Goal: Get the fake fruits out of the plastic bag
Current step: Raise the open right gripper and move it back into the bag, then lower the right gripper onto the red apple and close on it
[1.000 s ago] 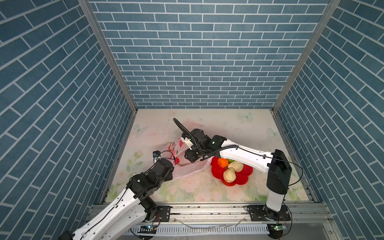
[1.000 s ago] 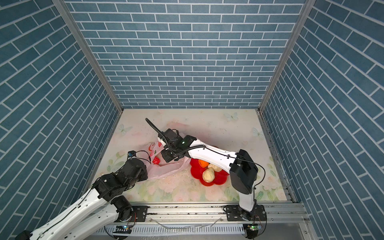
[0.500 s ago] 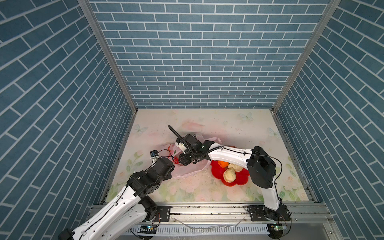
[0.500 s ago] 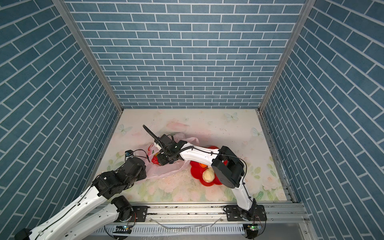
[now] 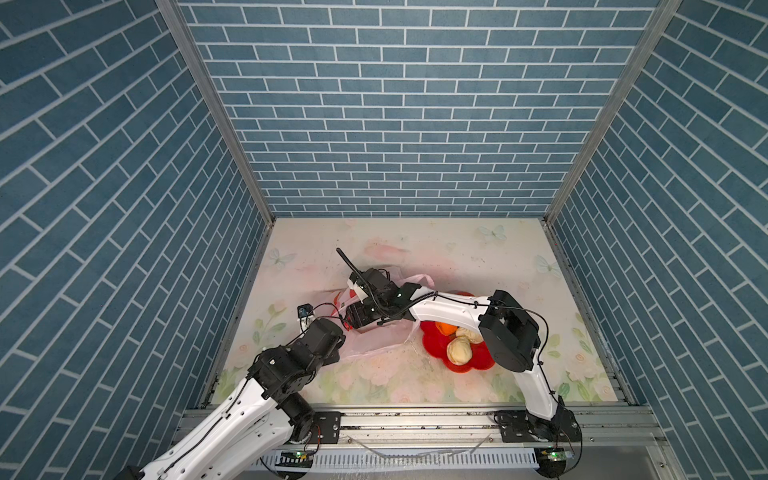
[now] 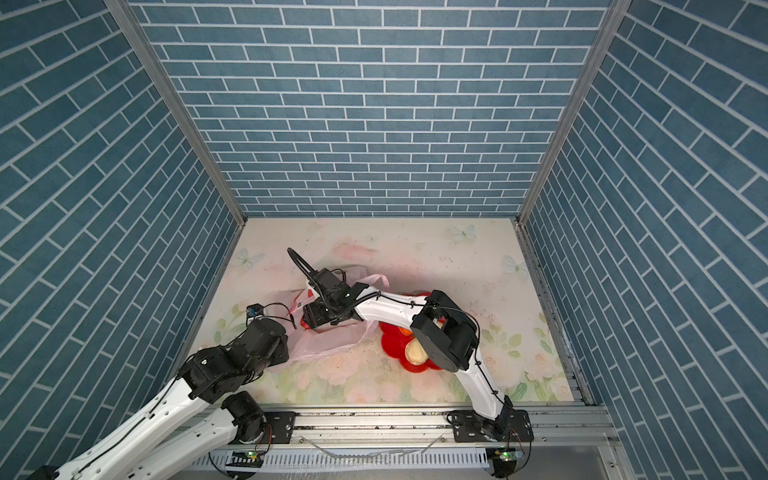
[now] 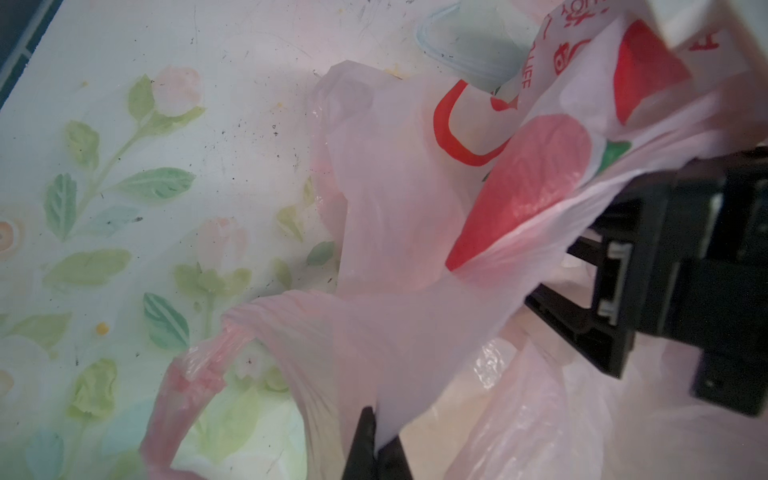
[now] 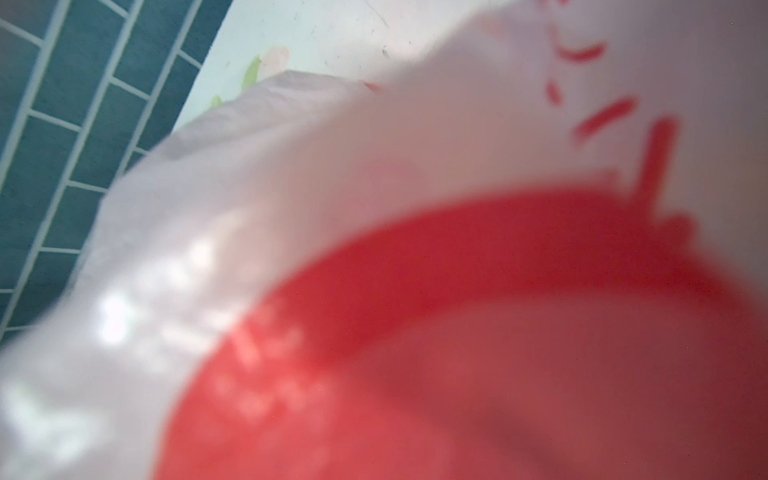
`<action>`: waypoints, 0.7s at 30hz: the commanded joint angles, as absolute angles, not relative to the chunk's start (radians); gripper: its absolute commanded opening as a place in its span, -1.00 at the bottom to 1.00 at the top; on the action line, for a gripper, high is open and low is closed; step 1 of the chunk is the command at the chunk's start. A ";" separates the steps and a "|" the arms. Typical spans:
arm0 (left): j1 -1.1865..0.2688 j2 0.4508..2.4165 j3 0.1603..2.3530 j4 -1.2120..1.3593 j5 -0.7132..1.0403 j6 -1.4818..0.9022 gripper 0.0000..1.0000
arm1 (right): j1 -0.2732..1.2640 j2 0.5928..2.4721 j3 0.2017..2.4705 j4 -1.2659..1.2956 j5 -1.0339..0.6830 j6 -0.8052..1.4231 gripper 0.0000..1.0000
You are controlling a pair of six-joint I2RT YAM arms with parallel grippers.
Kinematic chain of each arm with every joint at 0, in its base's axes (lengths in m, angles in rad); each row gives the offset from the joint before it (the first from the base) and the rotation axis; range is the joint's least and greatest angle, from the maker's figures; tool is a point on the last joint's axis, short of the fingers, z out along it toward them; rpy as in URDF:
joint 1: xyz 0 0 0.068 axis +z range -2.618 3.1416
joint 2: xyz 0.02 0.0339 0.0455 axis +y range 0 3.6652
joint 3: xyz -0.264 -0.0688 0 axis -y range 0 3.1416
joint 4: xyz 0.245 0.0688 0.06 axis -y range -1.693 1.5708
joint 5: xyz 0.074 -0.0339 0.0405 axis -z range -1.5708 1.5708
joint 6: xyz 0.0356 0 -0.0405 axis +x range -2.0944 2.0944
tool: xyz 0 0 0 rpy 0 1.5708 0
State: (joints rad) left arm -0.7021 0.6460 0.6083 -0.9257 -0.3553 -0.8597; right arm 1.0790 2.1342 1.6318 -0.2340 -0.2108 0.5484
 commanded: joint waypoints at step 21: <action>-0.706 0.592 0.557 -0.907 -0.356 -0.842 -1.00 | 1.073 2.346 1.838 -0.263 -0.328 0.662 0.53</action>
State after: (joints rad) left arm -0.7021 0.5991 0.5720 -0.9047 -0.3542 -0.8482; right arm 1.0767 2.3108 1.7977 -0.2234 -0.3267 0.6350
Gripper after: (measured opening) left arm 0.045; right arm 0.766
